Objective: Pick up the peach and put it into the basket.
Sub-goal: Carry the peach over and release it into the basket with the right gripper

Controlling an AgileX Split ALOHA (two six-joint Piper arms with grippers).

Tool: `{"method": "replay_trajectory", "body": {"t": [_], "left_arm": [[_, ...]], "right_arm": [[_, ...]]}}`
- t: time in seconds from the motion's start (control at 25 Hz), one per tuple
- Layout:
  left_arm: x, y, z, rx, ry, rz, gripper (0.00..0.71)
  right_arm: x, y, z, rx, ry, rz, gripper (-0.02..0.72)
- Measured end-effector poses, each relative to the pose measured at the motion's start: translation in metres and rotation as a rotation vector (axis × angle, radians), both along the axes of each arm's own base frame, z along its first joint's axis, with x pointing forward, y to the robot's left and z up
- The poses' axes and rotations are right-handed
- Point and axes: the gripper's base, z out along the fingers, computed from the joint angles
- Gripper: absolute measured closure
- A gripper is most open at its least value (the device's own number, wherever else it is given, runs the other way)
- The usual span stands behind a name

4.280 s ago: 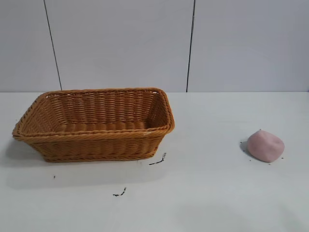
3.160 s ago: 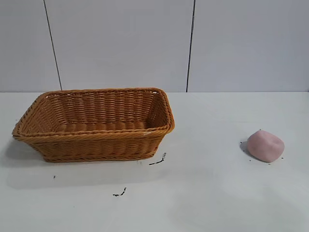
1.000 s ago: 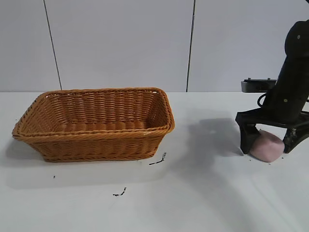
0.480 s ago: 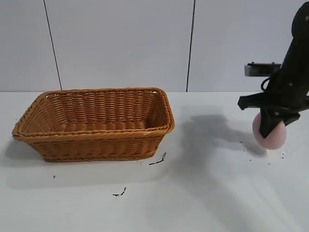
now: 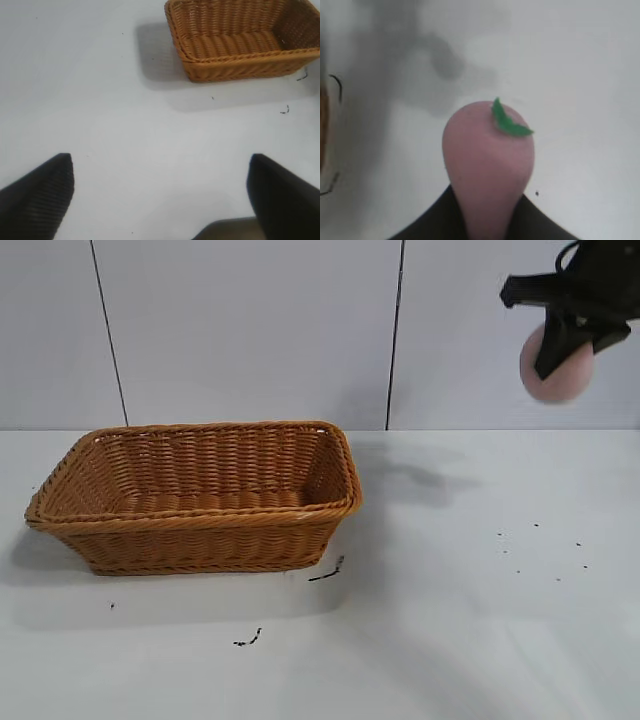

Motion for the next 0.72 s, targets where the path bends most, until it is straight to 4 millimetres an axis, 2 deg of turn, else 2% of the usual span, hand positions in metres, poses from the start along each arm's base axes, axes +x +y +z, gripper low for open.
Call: {"method": "replay_trajectory", "body": {"t": [0.2,0.44,0.6,0.68,0.72], "left_arm": [[0.0,0.0,0.0,0.0,0.0,0.0,0.018],[0.0,0.0,0.0,0.0,0.0,0.0,0.018],[0.0,0.0,0.0,0.0,0.0,0.0,0.018],[0.0,0.0,0.0,0.0,0.0,0.0,0.018],[0.0,0.0,0.0,0.0,0.0,0.0,0.018]], "right_arm": [[0.007,0.069,-0.008,-0.004,0.012,0.138,0.666],[-0.007,0.157,-0.023,0.007,-0.009,0.311,0.666],[-0.008,0.194,-0.059,0.007,0.003,0.371,0.666],[-0.002,0.204,-0.083,0.007,0.002,0.376,0.666],[-0.002,0.204,-0.083,0.007,0.002,0.376,0.666]]}}
